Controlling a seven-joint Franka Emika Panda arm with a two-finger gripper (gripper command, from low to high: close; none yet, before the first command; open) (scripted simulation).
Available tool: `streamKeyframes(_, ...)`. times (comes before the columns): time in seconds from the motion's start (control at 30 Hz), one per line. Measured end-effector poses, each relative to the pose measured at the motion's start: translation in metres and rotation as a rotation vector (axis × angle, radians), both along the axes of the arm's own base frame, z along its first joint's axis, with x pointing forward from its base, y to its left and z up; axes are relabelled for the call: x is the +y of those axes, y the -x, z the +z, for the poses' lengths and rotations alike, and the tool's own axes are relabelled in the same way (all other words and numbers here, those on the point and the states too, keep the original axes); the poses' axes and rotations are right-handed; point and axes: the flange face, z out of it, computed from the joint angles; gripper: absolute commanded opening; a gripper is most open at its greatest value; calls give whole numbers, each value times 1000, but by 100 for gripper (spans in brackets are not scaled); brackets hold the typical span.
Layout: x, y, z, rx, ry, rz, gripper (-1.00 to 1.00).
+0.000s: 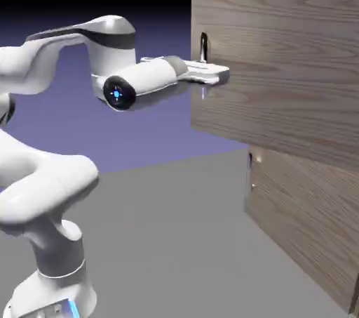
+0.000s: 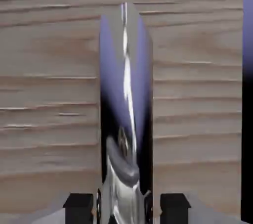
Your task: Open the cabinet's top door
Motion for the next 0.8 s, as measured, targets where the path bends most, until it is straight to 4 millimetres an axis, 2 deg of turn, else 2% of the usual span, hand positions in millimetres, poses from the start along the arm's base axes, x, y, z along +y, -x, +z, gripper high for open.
streamKeyframes(0.37, 11, -9, -2, 33, 17, -37, -100)
streamKeyframes(0.8, -76, 55, -1, 35, 27, 202, -100)
